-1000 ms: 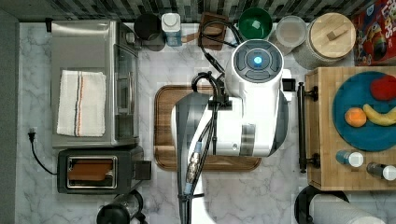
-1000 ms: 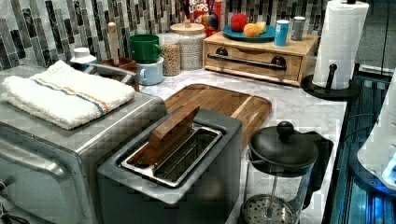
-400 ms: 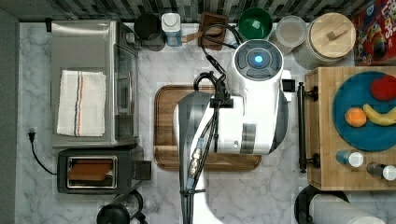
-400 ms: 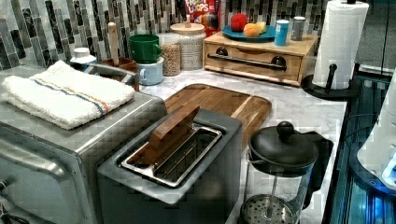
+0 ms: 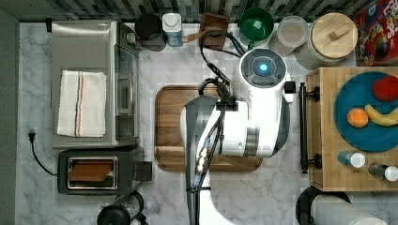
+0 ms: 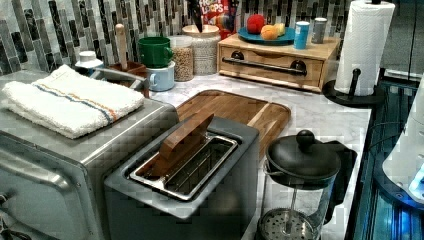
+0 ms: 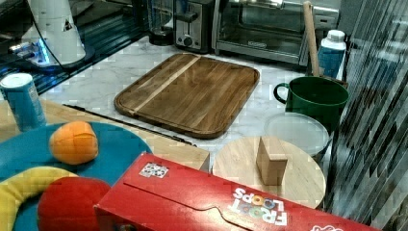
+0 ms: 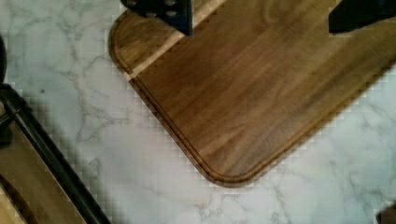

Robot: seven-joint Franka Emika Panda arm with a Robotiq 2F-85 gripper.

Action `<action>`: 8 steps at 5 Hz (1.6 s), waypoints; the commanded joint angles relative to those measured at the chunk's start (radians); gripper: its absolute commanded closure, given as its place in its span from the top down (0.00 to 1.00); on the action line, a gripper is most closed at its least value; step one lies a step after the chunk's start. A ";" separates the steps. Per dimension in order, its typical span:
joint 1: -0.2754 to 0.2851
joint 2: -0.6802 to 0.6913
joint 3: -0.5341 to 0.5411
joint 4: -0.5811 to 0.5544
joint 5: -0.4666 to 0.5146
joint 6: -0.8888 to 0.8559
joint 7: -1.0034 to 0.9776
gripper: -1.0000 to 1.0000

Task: Open the drawer.

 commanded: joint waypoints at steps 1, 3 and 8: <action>-0.064 -0.108 -0.042 -0.170 -0.049 0.216 -0.362 1.00; -0.100 -0.094 -0.075 -0.253 -0.087 0.371 -0.597 1.00; -0.115 -0.053 -0.120 -0.269 -0.072 0.482 -0.915 1.00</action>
